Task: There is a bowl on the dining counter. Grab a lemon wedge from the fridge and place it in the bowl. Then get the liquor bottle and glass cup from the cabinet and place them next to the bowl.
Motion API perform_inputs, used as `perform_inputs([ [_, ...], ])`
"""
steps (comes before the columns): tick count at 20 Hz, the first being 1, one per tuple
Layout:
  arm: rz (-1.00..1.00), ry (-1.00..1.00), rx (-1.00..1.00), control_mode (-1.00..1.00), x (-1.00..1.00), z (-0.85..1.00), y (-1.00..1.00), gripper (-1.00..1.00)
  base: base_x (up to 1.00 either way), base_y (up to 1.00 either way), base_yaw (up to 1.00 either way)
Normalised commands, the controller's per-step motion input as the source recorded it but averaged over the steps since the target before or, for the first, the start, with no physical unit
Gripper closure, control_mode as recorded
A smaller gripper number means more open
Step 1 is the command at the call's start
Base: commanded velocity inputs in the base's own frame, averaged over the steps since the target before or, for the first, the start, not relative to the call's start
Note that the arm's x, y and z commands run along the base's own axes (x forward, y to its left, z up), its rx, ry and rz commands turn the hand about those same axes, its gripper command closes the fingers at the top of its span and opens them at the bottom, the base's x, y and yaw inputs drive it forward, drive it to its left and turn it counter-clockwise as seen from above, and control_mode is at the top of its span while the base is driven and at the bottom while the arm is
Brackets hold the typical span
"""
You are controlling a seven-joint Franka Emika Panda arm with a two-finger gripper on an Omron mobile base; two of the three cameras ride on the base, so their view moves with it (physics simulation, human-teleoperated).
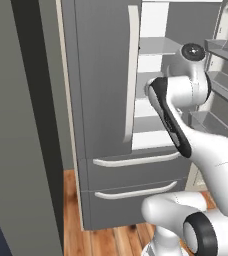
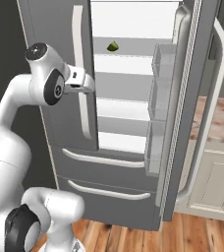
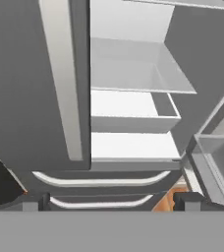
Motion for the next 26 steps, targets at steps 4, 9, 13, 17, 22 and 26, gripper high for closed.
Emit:
perform_inputs([
  [4,0.0,0.0,0.19,-1.0,0.54,0.0,0.24,-1.0,0.0,0.0,0.0],
  [9,0.02,0.0,0.03,-1.0,0.57,0.0,0.23,-1.0,0.0,0.0,0.0],
  [13,0.02,0.0,0.0,-1.0,0.4,-0.02,0.46,-1.0,0.0,0.0,0.0],
  [17,0.0,-0.02,-0.01,-1.0,0.4,0.0,0.38,-1.0,0.0,0.0,0.0],
  [22,0.0,0.0,0.0,-1.0,0.55,0.0,0.05,-1.0,0.0,0.0,0.0],
  [26,0.0,0.0,0.0,-1.0,0.45,0.0,0.0,-1.0,0.0,0.0,0.0],
])
